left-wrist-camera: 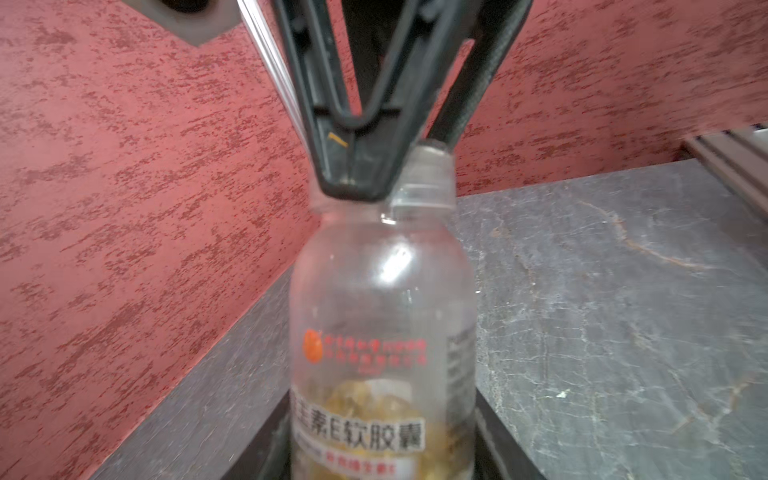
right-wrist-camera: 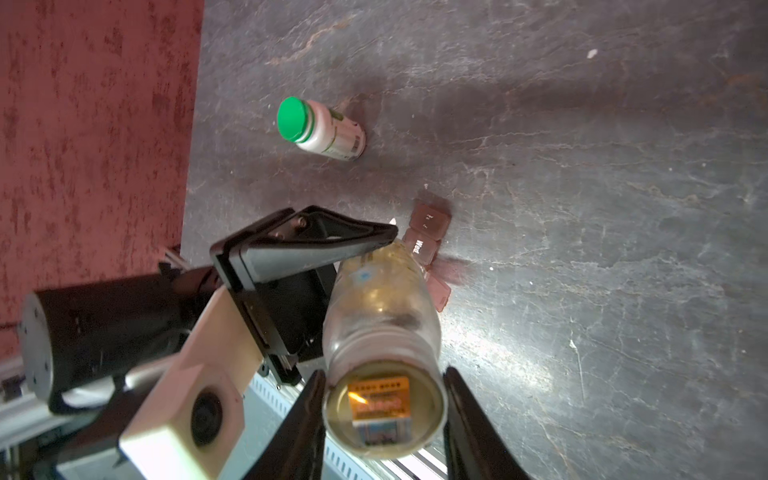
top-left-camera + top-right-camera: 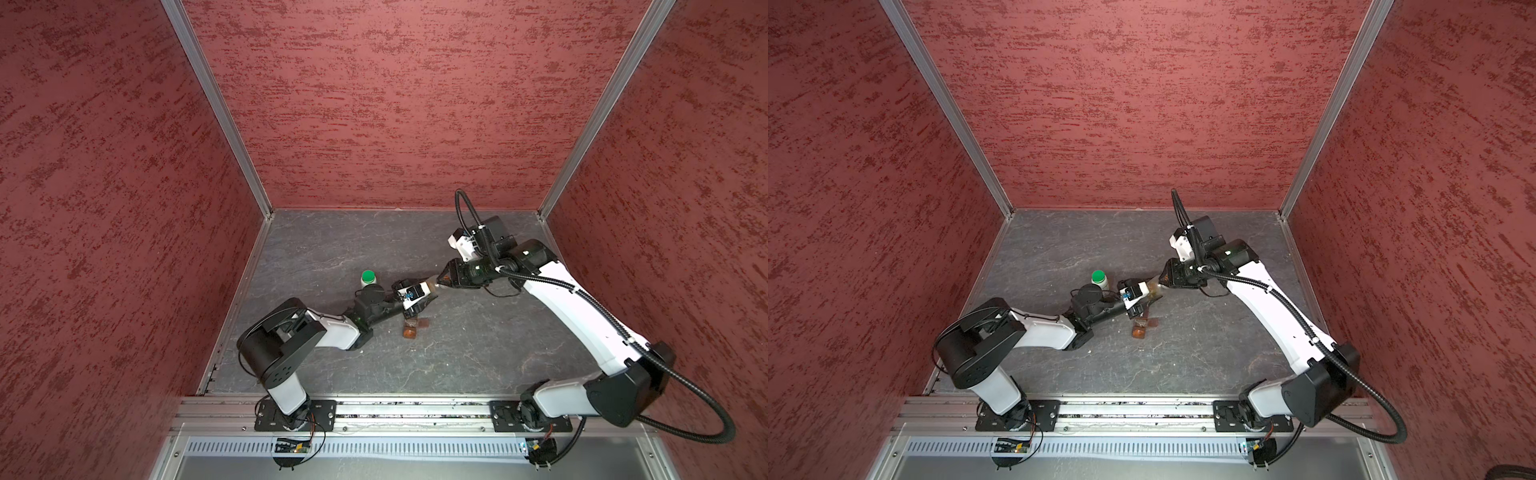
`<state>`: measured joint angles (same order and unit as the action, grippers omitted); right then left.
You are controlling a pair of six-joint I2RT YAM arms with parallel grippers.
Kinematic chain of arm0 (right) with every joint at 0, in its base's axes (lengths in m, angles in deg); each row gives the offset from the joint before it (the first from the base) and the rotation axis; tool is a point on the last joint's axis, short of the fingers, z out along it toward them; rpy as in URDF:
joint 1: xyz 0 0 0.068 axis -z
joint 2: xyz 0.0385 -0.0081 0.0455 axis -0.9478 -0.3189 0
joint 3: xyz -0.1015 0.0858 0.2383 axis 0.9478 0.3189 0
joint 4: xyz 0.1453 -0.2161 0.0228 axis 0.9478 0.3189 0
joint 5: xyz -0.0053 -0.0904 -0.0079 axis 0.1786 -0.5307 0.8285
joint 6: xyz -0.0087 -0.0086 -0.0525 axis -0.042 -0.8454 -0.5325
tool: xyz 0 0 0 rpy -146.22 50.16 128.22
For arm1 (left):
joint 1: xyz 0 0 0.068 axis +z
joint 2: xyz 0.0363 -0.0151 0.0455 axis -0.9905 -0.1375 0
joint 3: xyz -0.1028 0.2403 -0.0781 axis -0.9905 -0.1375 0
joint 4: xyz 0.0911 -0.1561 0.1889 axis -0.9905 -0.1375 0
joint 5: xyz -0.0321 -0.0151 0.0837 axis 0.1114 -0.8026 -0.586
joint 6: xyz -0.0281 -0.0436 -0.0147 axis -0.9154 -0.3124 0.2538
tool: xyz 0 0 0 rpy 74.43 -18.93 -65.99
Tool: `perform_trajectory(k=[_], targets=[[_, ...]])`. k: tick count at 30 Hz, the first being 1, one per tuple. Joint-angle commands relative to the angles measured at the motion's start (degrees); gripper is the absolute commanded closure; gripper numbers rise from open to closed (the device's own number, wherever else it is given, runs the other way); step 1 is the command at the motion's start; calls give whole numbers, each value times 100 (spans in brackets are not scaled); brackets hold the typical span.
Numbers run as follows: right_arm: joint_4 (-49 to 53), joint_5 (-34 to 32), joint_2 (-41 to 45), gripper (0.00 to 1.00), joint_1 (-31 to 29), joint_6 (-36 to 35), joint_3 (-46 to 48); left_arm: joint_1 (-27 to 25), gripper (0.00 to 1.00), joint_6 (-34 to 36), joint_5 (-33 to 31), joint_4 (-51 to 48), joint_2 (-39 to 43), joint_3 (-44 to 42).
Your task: Sort the pills into containers
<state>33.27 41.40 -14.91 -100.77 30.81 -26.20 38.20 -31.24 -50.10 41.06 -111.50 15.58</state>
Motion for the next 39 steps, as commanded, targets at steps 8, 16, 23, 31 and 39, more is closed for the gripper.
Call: perform_trajectory(k=[8,16,23,31,39], targets=[[97,634,269,68,-322,-2280,127,35,100,-333,1738,-764,602,23],[142,434,361,57,-370,-2407,91,43,100,-317,1629,-667,556,4],[164,396,386,49,-369,-2415,112,46,100,-310,1611,-655,487,20],[177,145,471,34,-368,-2449,46,63,100,-319,1579,-605,359,39],[303,-626,417,20,-186,-1217,-673,110,100,-425,888,276,-190,-47]])
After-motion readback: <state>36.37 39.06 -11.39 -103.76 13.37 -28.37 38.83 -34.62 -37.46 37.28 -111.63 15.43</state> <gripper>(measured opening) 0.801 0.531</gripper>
